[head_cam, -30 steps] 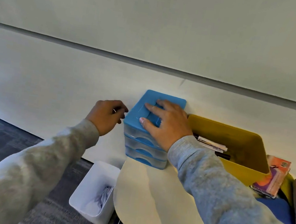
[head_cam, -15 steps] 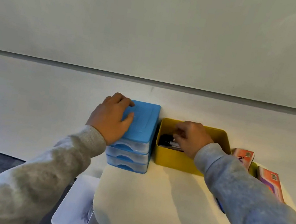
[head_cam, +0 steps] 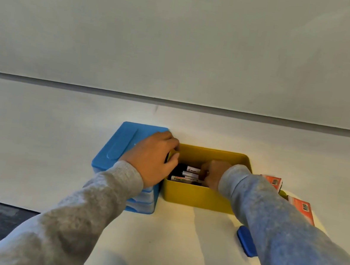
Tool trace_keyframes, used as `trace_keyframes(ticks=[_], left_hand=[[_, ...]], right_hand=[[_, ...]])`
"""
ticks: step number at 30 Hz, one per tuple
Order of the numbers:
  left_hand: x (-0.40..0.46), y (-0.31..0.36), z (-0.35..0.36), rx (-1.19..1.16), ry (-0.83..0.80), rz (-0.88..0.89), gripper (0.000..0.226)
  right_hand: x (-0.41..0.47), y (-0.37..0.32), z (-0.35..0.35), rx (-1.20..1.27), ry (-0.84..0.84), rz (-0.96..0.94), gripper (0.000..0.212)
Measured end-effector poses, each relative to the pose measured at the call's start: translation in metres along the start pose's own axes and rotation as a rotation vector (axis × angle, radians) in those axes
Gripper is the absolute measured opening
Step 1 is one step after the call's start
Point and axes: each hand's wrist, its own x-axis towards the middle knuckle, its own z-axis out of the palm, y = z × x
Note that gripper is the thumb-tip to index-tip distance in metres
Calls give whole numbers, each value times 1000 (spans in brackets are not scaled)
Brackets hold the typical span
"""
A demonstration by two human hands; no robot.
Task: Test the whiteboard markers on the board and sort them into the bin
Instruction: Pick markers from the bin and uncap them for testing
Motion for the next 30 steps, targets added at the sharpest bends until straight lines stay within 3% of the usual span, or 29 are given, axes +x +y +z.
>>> trace_keyframes(ticks=[4,9,12,18,25,30], left_hand=[[-2,4,1,16,-3,-5,25],[-2,6,1,20,6,-8,24],[-2,6,1,16,6,-4,23],[-2,3,1,-24,16,-4,22],[5,2,-3,-141,-27,3,28],[20,12,-6,-170,-81,53,25]], right_hand=[[2,-4,0,-12,-31,-33,26],[-4,1,-4,132,98,-118,18],[-15,7,-9,315,248,-152,9],[-48,11,-24,835,537,-192,13],[-65,20,-29,1296,595,-197,13],[-61,19,-26,1417,641,-193,13]])
